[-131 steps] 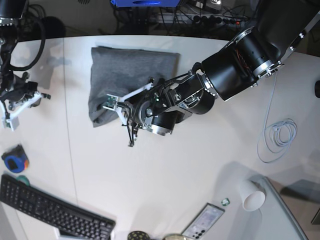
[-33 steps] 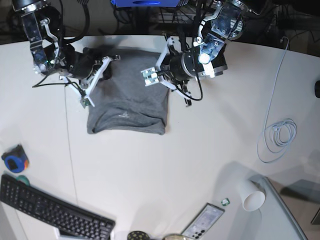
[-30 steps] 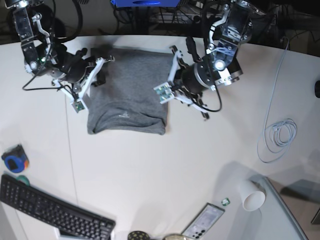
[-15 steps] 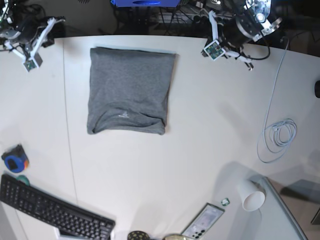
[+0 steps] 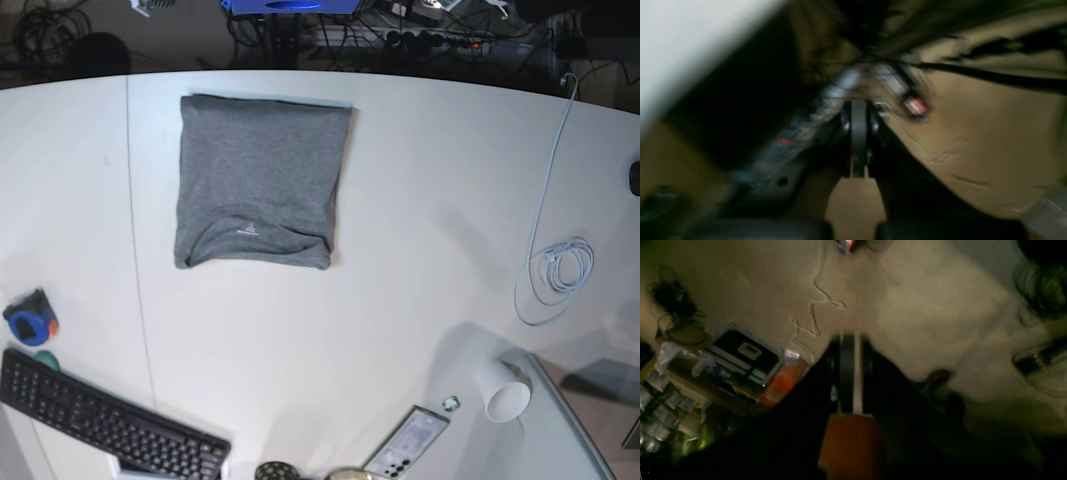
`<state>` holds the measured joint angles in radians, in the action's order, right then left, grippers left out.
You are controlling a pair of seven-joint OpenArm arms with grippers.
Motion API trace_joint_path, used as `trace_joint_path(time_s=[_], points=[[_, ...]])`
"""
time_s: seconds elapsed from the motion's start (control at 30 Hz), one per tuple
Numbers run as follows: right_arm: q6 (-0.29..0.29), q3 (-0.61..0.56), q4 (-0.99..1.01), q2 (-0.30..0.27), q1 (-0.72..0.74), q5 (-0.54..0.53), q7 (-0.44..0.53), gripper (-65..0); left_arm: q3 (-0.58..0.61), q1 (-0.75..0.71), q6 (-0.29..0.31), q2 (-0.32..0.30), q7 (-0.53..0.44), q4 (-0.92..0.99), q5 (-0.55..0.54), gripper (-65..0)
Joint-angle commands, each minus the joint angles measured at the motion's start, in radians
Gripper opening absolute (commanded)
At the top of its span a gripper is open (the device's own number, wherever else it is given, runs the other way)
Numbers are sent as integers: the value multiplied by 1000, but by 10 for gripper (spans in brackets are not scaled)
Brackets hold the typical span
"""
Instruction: Layout the t-shirt on the table in an organized manner, then fold the t-shirt properly
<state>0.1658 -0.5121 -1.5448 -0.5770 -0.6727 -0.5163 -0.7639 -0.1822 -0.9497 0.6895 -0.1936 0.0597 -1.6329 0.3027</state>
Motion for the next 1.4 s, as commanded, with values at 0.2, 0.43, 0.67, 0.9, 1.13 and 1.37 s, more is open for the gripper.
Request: trace_joint_path(time_s=[0.2,0.43,0.67,0.9,1.13,1.37], points=[[-2,-495,472,53,271,-9,225,-623,151,127,-132,-10,-341,581,-3,-650],[-2,-698,1096,320,357,-9,633,-623,339,486,-255,-7,-559,1371,5,-650],[-4,-692,1509,493,420,-18,1167,-615,442,691,-261,3,-581,1603,-6,-650],[-5,-692,1492,530,476,-18,1130,-615,442,751,-261,7,-479,1582,-6,-650],[-5,-692,1492,544,523,-18,1133,-615,445,848,-262,-16,-478,1582,-1,-650],[-5,-693,1457,544,549,-17,1133,-615,445,895,-262,-16,-476,1582,-4,-650]])
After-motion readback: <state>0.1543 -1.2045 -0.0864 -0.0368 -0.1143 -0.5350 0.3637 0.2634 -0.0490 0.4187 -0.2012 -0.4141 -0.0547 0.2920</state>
